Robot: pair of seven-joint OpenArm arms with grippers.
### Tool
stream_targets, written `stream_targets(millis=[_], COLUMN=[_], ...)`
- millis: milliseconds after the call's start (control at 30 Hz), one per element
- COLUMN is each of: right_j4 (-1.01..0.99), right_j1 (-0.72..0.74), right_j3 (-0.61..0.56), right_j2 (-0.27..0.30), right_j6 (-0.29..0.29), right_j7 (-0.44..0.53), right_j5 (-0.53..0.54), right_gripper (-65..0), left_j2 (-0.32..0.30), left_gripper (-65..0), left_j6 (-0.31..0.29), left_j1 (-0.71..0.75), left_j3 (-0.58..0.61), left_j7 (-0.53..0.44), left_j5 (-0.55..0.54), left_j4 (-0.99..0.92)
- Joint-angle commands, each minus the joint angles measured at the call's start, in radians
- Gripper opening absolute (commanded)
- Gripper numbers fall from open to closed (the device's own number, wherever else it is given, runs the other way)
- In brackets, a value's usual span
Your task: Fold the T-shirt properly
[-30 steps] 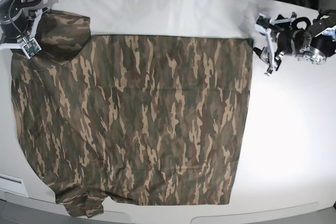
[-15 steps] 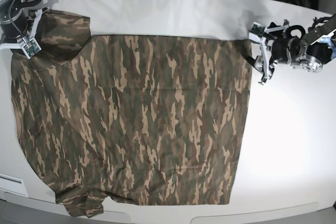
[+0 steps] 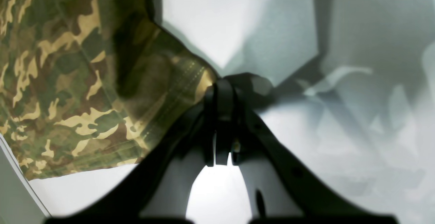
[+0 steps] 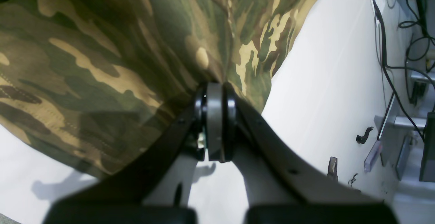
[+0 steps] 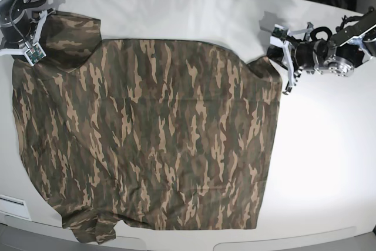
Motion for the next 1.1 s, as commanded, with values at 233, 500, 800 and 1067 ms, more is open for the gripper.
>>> stream_targets(millis=[233,500,800,1067], right_j4=[0.015,0.048,0.079,0.079], right_j1=[-0.001,-0.011,-0.041,-0.041], right_j3=[0.012,0.012,0.012,0.012], right_j2=[0.014,0.014,0.014,0.014], right_j6=[-0.011,0.019,-0.006,-0.005], right_j7=[0.010,-0.021,-0.016,-0.016], right_j5=[-0.008,-0.017,-0.054,-0.054], right_gripper=[-65.0,-65.0,-65.0,-65.0], left_j2=[-0.092,-0.254,-0.270,-0.235], left_gripper=[-65.0,-65.0,-65.0,-29.1], left_j6=[-0.008,0.011,-0.108,-0.108], left_j1=[-0.003,-0.003,0.000,0.000], left_j3=[-0.001,-0.001,-0.001,-0.001], left_j7=[0.034,0.041,0.056,-0.023], left_j5=[0.014,0.018,0.013,0.013], left_j4=[0.109,0.270,0.277,0.191])
